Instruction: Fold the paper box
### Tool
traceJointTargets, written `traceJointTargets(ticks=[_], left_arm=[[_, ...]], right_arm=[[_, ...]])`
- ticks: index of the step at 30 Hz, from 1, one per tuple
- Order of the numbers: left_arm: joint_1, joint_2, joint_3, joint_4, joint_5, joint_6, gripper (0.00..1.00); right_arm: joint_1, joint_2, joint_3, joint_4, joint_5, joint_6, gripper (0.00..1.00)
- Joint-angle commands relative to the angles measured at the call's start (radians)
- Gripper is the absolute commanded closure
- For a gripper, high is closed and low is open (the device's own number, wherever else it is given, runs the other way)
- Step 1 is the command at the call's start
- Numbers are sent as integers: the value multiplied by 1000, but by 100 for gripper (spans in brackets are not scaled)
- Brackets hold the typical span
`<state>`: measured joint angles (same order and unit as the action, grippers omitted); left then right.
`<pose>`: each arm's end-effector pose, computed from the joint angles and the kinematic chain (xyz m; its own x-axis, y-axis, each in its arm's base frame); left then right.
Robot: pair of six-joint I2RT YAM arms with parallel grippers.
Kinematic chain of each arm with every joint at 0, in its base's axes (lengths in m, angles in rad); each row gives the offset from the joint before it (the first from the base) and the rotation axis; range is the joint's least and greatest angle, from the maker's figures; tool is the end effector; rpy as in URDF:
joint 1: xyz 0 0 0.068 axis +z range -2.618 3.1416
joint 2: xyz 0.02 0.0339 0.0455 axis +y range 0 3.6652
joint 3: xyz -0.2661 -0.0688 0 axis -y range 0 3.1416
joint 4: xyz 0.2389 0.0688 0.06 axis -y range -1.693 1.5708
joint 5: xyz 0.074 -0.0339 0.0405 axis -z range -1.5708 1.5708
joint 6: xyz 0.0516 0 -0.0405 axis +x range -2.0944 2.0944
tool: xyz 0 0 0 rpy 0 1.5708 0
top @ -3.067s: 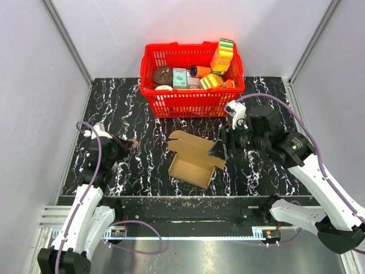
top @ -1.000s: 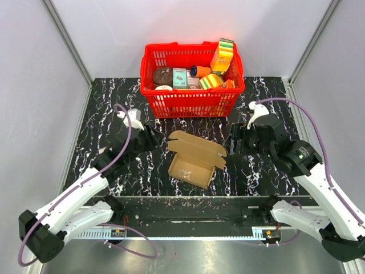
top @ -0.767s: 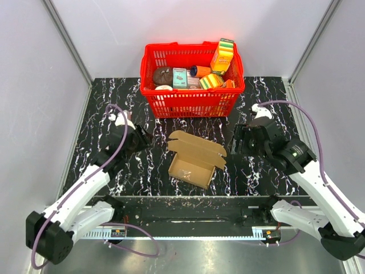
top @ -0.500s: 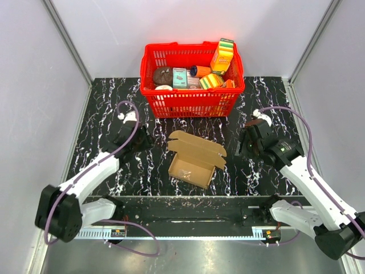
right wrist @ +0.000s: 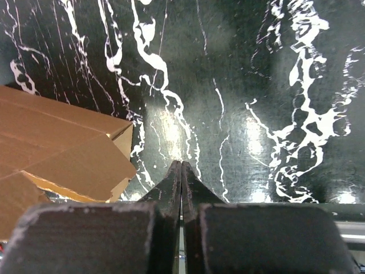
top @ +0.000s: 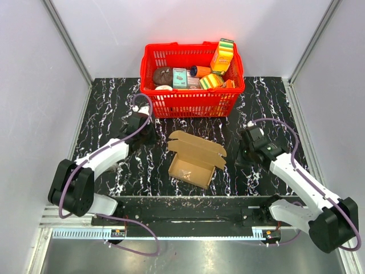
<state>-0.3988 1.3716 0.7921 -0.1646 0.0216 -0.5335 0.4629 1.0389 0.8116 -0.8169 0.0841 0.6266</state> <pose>0.2691 -0.1146 0.2087 -0.7423 -0.2389 -0.6260 0.0295 0.9217 -0.3867 0.1758 0.0829 0.2390 -0.8654 0.2212 -0.4497 0.1238 0.9639 0.2359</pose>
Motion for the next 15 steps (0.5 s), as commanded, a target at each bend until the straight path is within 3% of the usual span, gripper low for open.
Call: traceJointTargets(ticks=[1, 15], left_arm=[[5, 35, 50, 20, 92, 58, 100], [-55, 41, 19, 68, 98, 61, 100]], right_arm=[[-6, 35, -15, 74, -81, -14, 100], [-6, 89, -31, 119, -242, -61, 100]])
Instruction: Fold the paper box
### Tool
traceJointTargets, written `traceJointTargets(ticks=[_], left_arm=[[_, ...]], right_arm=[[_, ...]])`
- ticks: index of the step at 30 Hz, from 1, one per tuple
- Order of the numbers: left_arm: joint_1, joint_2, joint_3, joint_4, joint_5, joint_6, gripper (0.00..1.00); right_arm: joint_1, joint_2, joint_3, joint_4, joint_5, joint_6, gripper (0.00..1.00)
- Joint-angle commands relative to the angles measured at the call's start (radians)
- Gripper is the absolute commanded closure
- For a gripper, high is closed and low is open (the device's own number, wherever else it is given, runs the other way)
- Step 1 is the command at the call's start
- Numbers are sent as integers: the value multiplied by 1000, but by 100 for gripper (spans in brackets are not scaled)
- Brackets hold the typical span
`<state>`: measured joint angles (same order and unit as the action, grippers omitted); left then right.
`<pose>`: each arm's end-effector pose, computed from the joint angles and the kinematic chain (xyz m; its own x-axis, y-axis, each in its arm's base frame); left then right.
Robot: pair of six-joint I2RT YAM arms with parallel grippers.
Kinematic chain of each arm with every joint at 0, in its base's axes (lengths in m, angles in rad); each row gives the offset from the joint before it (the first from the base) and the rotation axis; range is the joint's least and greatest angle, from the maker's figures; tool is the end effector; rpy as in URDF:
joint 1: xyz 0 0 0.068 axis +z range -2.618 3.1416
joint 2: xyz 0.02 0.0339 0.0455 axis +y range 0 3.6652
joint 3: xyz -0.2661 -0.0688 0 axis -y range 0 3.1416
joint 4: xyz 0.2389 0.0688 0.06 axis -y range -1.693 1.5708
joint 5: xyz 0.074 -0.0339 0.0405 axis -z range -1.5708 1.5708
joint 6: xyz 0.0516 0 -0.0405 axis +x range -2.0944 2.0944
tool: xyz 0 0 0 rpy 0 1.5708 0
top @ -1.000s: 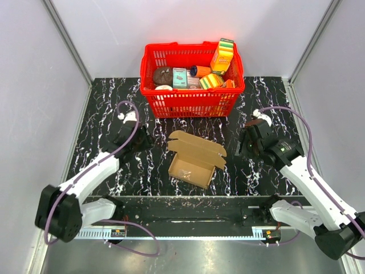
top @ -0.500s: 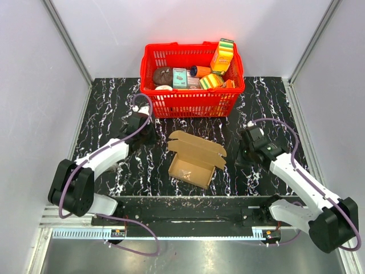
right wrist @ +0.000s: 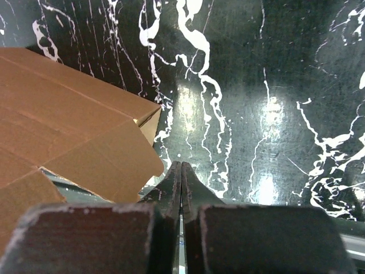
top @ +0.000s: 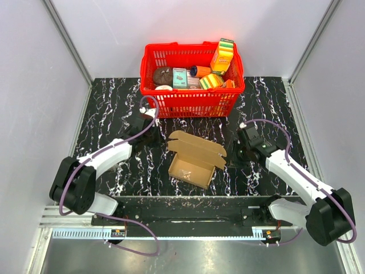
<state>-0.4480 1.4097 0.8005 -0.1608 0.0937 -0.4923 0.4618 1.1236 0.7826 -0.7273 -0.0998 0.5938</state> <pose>0.2661 -0.1333 0.2014 -0.7854 -0.1447 -0.6019 0.1368 0.9077 -0.3967 0.1862 0.0984 0.2202 -0.9224 0.1628 -0.3503 0.0359 0.9391 0.3418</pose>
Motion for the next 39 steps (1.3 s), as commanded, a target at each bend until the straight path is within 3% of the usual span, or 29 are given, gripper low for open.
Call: traceJointTargets(ticks=[1, 17, 39], left_arm=[[-9, 11, 23, 64, 34, 21, 100], [-57, -5, 0, 104, 86, 21, 100], [-93, -205, -172, 142, 115, -68, 100]], right_arm=[[-5, 2, 0, 29, -66, -28, 100], [-5, -1, -13, 57, -173, -19, 100], [-5, -15, -46, 137, -258, 29, 100]])
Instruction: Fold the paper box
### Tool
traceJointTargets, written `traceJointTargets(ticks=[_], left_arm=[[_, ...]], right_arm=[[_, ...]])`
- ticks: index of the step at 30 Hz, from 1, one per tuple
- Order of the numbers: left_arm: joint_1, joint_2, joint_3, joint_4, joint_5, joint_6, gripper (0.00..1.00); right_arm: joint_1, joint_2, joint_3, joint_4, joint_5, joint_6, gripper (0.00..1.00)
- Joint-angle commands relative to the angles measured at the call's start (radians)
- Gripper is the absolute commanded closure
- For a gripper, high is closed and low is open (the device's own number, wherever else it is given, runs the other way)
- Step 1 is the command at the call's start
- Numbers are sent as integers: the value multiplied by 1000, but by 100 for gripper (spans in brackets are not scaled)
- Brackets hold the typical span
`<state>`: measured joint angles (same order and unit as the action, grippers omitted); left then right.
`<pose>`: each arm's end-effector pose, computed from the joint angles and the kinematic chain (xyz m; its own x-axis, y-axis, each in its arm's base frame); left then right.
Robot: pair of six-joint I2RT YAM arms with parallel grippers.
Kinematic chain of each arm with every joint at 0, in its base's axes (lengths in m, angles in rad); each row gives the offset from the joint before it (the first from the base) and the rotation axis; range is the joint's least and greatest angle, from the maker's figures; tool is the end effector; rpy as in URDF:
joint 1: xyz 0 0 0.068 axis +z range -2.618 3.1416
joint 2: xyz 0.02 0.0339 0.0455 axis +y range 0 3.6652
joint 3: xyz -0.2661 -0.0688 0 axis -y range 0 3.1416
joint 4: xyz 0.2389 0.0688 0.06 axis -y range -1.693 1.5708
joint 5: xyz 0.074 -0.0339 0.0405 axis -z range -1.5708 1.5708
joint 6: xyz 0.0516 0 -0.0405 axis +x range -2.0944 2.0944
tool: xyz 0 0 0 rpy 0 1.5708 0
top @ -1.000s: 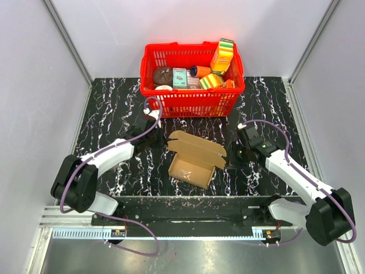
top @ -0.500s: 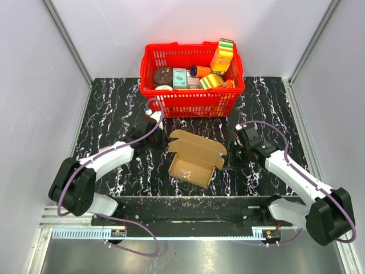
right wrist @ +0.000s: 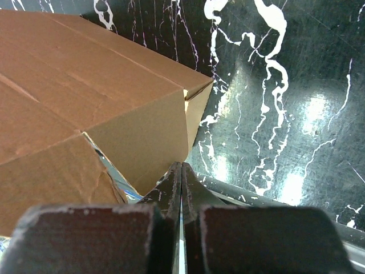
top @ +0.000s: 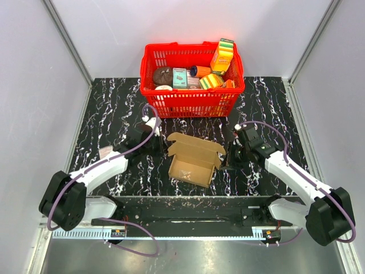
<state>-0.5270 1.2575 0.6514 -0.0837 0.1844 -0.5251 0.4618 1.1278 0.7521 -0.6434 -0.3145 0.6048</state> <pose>0.2240 -0.1413 0.2005 -0.7851 -0.1133 -0.6090 0.2578 0.8341 -0.4877 0.1851 0.1099 0.2173 -0.9506 0.1308 -0.2814 -0.0344 0.8567 0.5147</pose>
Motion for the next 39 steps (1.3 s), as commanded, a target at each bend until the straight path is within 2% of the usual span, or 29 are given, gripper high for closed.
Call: traceJointTargets(ticks=[1, 14, 23, 39], left_arm=[[-18, -58, -25, 71, 23, -44, 100], [-77, -87, -62, 133, 13, -110, 100], [-108, -87, -70, 154, -5, -134, 100], [-133, -93, -98, 197, -23, -171, 100]], right_arm=[[-5, -22, -19, 65, -46, 26, 100], [-5, -100, -88, 212, -74, 102, 100], [-5, -95, -137, 287, -104, 138, 100], [-5, -88, -157, 335, -109, 144, 100]])
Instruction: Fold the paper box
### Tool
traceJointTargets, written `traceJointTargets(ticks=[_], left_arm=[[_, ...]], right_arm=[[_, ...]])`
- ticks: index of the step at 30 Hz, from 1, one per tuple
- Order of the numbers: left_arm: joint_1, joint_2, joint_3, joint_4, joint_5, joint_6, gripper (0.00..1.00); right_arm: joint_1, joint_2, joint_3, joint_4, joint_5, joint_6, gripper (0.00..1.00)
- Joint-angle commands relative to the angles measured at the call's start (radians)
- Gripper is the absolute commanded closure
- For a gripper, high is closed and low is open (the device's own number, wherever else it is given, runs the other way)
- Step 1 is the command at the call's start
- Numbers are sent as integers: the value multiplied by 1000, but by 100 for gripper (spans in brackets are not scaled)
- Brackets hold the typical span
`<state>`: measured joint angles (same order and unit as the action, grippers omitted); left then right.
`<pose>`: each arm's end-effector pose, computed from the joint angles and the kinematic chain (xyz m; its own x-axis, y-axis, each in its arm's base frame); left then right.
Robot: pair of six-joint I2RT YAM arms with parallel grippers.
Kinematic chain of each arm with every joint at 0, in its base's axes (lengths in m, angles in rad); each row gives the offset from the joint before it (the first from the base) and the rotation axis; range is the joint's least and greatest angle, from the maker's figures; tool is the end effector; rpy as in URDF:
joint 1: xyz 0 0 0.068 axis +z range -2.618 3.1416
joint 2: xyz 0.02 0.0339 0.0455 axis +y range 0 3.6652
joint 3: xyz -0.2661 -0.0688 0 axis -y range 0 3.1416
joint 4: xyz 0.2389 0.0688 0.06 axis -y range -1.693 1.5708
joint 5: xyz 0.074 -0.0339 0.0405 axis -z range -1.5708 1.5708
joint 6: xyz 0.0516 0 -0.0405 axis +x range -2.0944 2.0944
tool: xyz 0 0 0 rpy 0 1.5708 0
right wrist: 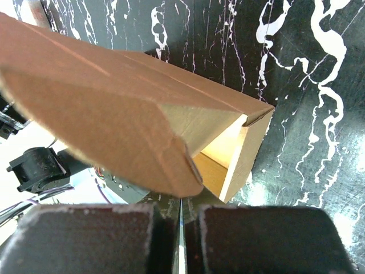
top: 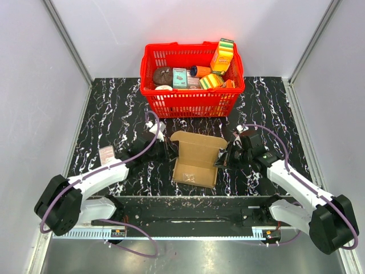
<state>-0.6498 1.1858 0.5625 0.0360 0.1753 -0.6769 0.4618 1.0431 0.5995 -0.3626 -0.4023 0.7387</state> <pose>0.1960 -0.1602 0.2002 -0.7895 -0.1747 -0.5884 0.2782 0.7527 -0.5968 0.1805 0.1124 0.2074 -0.9171 0.2356 -0.3216 -0.0475 0.7363 0.6750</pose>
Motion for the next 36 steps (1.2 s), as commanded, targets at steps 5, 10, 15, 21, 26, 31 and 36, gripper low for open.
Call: traceJointTargets(ticks=[5, 10, 15, 21, 26, 31, 36], left_arm=[[-19, -18, -12, 88, -19, -27, 100], [-27, -20, -13, 90, -20, -29, 100], [-27, -40, -24, 68, -40, -29, 100], [-27, -103, -52, 18, -68, -30, 100], [-27, -190, -49, -33, -92, -55, 100], [-27, -247, -13, -102, -91, -47, 100], [-27, -284, 37, -168, -59, 3, 100]], right_arm=[[-5, -2, -6, 60, -20, 11, 100], [-6, 2, -6, 60, -30, 10, 100], [-5, -25, -4, 44, -29, -1, 100], [-5, -54, 3, 4, -39, -25, 100], [-5, -78, 20, -39, -56, -76, 99], [-5, -92, 62, -67, -154, -136, 97], [-5, -146, 114, -75, -318, -202, 92]])
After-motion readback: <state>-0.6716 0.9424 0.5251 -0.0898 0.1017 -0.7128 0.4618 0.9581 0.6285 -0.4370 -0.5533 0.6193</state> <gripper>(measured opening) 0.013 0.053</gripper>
